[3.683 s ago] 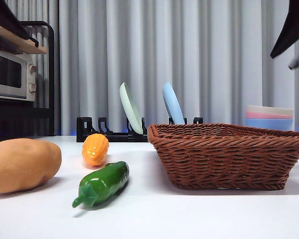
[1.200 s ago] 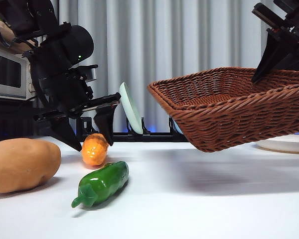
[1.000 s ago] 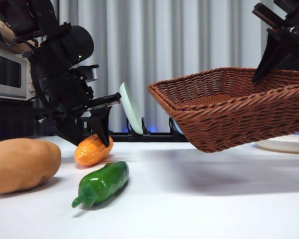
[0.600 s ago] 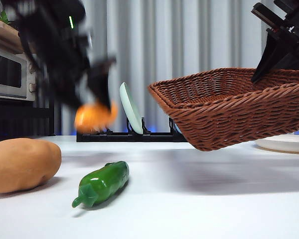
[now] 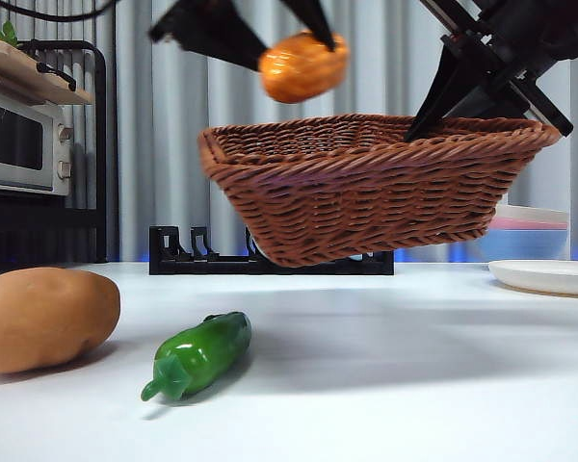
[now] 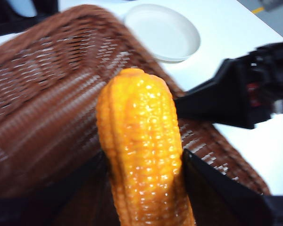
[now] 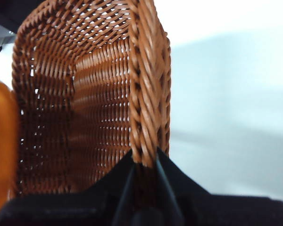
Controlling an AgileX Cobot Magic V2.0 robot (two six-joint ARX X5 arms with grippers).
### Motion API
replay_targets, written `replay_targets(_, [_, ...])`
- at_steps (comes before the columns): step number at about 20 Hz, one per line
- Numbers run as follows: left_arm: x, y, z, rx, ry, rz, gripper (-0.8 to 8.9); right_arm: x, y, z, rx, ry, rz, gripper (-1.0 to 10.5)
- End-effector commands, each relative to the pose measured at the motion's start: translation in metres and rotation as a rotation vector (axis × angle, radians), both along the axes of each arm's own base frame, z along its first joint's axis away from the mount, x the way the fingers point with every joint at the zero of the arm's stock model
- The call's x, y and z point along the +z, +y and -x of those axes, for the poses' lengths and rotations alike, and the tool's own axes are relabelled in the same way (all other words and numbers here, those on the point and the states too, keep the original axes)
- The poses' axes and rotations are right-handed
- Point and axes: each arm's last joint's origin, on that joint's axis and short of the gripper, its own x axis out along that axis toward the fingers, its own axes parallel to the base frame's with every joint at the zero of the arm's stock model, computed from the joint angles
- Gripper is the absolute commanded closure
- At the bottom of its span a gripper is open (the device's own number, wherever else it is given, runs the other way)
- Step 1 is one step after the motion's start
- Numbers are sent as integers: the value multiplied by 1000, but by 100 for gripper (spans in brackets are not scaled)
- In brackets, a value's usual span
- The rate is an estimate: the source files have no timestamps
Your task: Pick up the basket,pick up the corn from the table,pick up the potato from the table,pick up the cucumber from the table,put all items into the basket
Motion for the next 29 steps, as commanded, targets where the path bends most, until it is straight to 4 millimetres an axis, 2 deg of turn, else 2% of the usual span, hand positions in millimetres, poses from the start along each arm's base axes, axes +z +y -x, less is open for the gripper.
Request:
replay_targets(1, [-9,-14,4,-5,0,-13,822,3,4,-1,-5,1,-33,958])
replay_targets(6, [-38,-39,6,-62,68,-85,821,3,4,-1,-11,10,-41,958])
replay_targets(8, [-46,-44,4,-69,87,-106,790,3,4,-1,-6,11,-44,958])
replay_targets(9, [-50,-45,3,-69,97,-118,660,3,4,-1,-6,11,-44,958])
replay_targets(10, [-52,-45,3,-68,107,-129,467,3,4,-1,-7,11,-44,958])
replay_targets(11, [-53,-44,4,-69,115,-140,323,3,4,-1,-7,12,-44,958])
replay_targets(12, [-54,-44,4,-70,118,-147,297,3,4,-1,-7,12,-44,958])
replay_targets(15, [-53,-44,4,-71,115,-144,297,3,4,-1,-7,10,-42,958])
replay_targets(17, [-43,-39,8,-71,111,-139,297,3,4,-1,-8,10,-42,958])
replay_targets(20, [-3,-19,24,-104,100,-192,297,3,2,-2,-14,3,-35,958])
replay_targets(22, [33,6,44,-108,52,-246,298,3,-1,-3,-23,1,-34,958])
replay_targets(24, [54,35,65,-71,19,-304,299,3,-4,-4,-30,1,-34,958])
replay_targets(27, [57,70,88,4,60,-491,302,3,-7,-5,-30,-11,-26,958])
replay_targets(29, [51,81,96,28,119,-566,302,3,-7,-5,-27,-15,-22,958])
